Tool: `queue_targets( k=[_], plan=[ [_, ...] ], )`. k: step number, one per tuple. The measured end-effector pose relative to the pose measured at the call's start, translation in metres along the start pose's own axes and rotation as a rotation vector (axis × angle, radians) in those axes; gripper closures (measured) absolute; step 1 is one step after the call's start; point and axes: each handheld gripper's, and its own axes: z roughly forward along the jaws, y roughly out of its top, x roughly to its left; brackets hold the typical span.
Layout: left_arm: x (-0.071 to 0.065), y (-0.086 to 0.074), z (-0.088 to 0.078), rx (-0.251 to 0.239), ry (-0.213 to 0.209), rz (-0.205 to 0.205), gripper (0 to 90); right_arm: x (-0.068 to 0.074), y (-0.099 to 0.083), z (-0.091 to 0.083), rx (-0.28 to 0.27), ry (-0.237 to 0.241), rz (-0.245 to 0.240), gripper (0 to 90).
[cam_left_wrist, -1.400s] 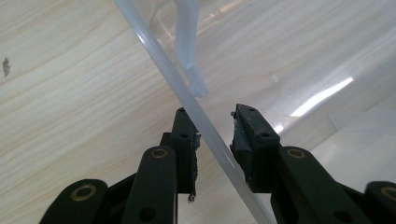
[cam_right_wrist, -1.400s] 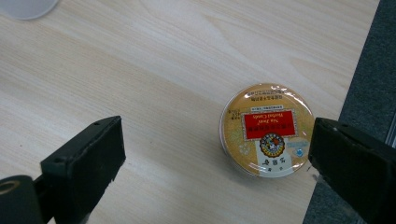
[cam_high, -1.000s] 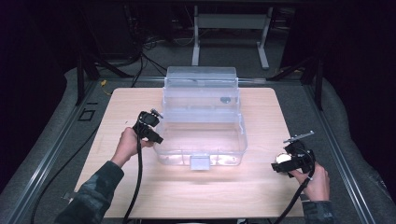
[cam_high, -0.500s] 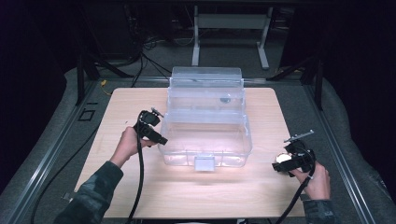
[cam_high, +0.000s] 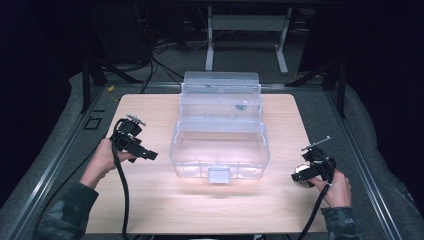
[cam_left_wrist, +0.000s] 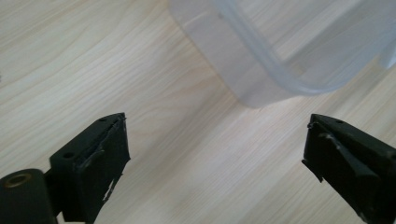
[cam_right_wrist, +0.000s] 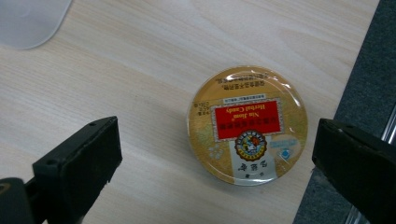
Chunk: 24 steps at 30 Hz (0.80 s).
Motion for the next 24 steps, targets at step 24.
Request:
queue_targets(
  k=[24],
  plan=[
    [0.024,-0.061,0.012,0.05,0.064,-0.045,0.2,-0.016,0.004,0.033,0.111,-0.011,0.039,19.3]
  ],
)
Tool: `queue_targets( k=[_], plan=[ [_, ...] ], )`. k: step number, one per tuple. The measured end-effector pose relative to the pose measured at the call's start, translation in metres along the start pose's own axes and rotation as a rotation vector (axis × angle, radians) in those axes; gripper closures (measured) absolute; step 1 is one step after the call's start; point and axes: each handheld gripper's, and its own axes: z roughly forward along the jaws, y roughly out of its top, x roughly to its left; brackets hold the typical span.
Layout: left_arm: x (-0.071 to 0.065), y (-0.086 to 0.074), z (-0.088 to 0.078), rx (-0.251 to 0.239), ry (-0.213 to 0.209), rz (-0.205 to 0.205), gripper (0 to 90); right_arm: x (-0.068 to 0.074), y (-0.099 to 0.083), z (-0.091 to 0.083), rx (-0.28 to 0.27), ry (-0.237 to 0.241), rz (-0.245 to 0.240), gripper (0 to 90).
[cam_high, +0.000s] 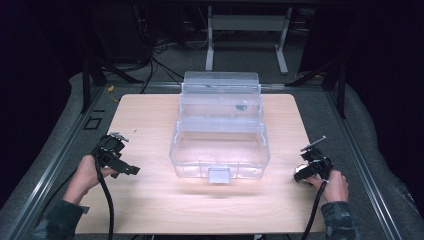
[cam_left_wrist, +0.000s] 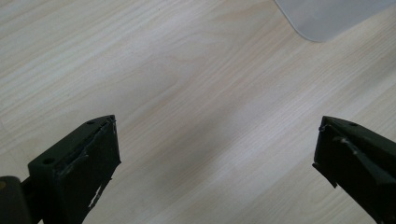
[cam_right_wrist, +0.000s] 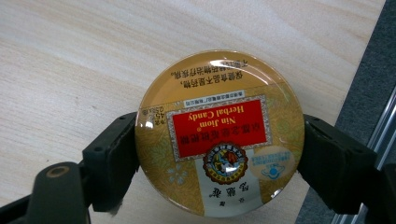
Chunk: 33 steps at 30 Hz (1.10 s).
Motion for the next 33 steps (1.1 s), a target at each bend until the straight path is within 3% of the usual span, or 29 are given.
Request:
queue_targets(
  k=[4,6,10,11,16,20,21,24,26,28,33],
  plan=[
    [0.0,-0.002,-0.002,-0.007,0.002,-0.001,0.1,0.001,0.0,-0.001,0.006,-0.007,0.011,19.7],
    [0.0,-0.003,-0.004,-0.013,0.009,0.0,0.1,0.001,-0.002,-0.001,-0.016,-0.007,0.012,19.8],
    [0.004,-0.008,-0.004,-0.025,0.022,-0.023,0.1,0.001,-0.002,-0.004,-0.023,0.008,0.002,19.9],
    [0.005,-0.011,-0.002,-0.03,0.02,-0.017,0.1,0.003,-0.002,-0.01,-0.039,-0.017,-0.003,19.9],
    [0.008,-0.013,-0.003,-0.019,0.013,0.001,0.1,0.006,-0.001,-0.018,-0.049,-0.001,-0.017,20.0],
    [0.013,-0.014,-0.007,-0.034,0.019,-0.009,0.1,0.014,0.003,-0.029,-0.023,-0.041,-0.049,20.0],
    [0.015,-0.012,-0.009,-0.018,0.025,0.006,0.1,0.014,0.003,-0.032,-0.032,-0.008,-0.051,19.9],
    [0.011,-0.01,-0.016,-0.043,0.041,0.006,0.3,0.018,0.004,-0.045,-0.047,-0.017,-0.069,20.0],
    [0.009,-0.01,-0.017,-0.042,0.039,0.017,0.6,0.019,0.004,-0.049,-0.059,-0.022,-0.074,20.0],
    [0.006,-0.011,-0.017,-0.027,0.041,0.03,0.6,0.021,0.004,-0.058,-0.078,0.003,-0.076,20.0],
    [0.011,-0.012,-0.008,-0.01,0.05,0.015,1.4,0.026,0.007,-0.07,-0.066,-0.015,-0.108,20.0]
  ],
)
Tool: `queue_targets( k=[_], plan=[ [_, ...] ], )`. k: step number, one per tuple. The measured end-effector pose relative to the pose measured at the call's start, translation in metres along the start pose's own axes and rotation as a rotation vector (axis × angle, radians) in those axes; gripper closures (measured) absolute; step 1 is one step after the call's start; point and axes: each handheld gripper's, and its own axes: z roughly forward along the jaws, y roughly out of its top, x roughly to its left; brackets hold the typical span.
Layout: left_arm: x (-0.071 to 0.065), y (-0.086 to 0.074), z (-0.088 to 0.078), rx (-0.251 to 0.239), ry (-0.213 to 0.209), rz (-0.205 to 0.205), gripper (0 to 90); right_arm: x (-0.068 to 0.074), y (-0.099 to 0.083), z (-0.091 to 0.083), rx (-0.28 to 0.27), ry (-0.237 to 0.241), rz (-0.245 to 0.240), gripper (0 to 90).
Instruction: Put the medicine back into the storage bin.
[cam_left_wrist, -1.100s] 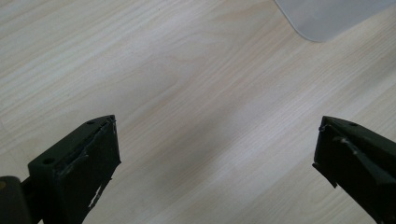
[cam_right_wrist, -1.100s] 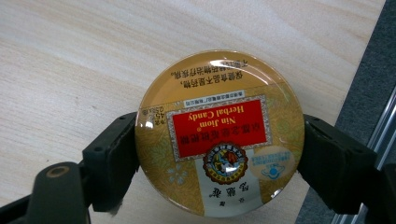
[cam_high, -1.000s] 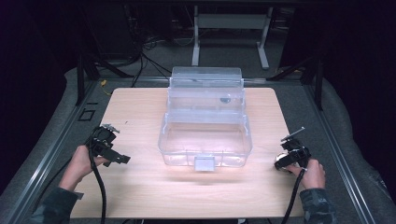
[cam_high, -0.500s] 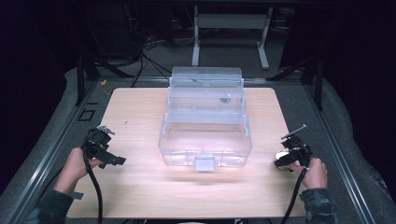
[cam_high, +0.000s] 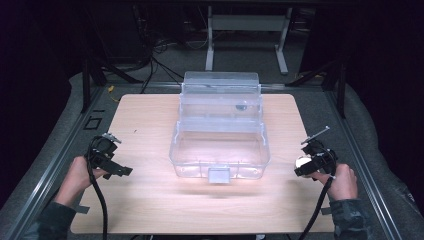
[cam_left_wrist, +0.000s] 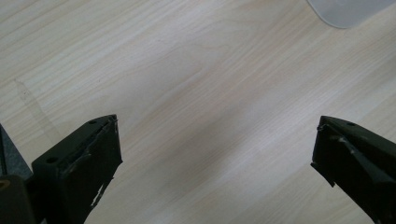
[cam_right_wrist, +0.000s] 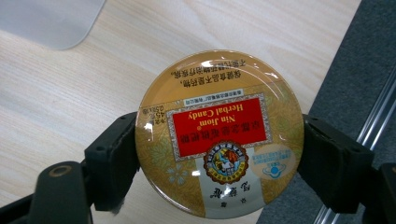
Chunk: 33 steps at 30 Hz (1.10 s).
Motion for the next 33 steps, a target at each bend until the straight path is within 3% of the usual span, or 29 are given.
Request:
queue_targets(
  k=[7,21,27,33],
  plan=[
    [0.002,0.001,0.008,0.012,-0.011,-0.02,3.3,0.008,0.012,-0.014,-0.007,-0.003,-0.041,20.0],
    [0.011,0.0,0.002,0.061,-0.012,0.0,4.9,0.019,0.037,-0.043,-0.018,-0.002,-0.113,20.0],
    [0.014,-0.002,0.004,0.048,-0.025,-0.028,3.9,0.02,0.047,-0.05,-0.028,0.011,-0.128,20.0],
    [0.019,-0.004,0.007,0.061,-0.02,-0.05,4.8,0.024,0.058,-0.059,-0.034,-0.011,-0.147,20.0]
  ],
)
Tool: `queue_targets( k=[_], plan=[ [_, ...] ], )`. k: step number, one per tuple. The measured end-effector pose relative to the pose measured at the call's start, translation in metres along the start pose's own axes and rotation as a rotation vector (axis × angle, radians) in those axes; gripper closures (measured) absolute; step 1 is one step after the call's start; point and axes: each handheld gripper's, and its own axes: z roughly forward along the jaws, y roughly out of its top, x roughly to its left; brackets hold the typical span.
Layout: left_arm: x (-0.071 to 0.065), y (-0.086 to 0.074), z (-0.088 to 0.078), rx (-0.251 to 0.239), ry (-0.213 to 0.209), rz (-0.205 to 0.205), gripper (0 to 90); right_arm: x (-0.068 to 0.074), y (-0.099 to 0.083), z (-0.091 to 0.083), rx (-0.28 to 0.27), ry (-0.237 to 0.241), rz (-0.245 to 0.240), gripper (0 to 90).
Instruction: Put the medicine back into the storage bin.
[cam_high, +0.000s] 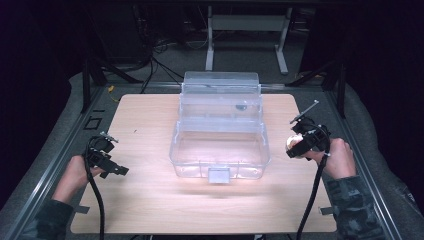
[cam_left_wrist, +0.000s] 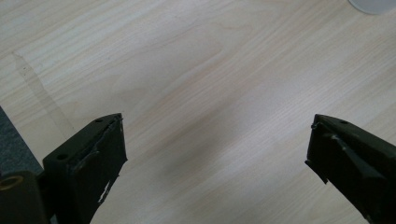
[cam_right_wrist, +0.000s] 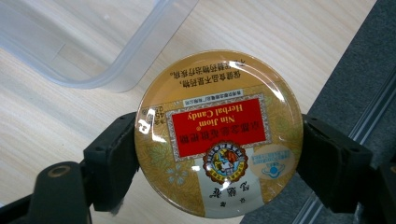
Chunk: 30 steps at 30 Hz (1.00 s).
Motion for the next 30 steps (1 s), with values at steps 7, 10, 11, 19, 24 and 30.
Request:
queue_targets(
  k=[7,10,11,19,24,30],
  plan=[
    [-0.002,0.002,0.0,-0.007,0.007,0.01,4.5,0.004,0.015,-0.008,-0.009,-0.029,-0.027,20.0],
    [-0.002,0.004,-0.001,-0.001,0.006,0.017,4.1,0.009,0.024,-0.011,-0.024,-0.012,-0.044,20.0],
    [-0.002,0.004,-0.001,-0.004,0.007,0.017,4.1,0.01,0.027,-0.011,-0.024,-0.012,-0.05,20.0],
    [-0.005,0.007,0.003,0.002,0.002,0.021,5.4,0.026,0.053,-0.009,-0.056,0.064,-0.099,20.0],
    [-0.006,0.006,0.0,-0.025,0.01,0.035,4.9,0.04,0.068,-0.006,-0.036,0.063,-0.139,20.0],
    [-0.006,0.005,-0.001,-0.031,0.013,0.031,4.8,0.057,0.08,0.006,-0.051,0.094,-0.174,20.0]
  ],
)
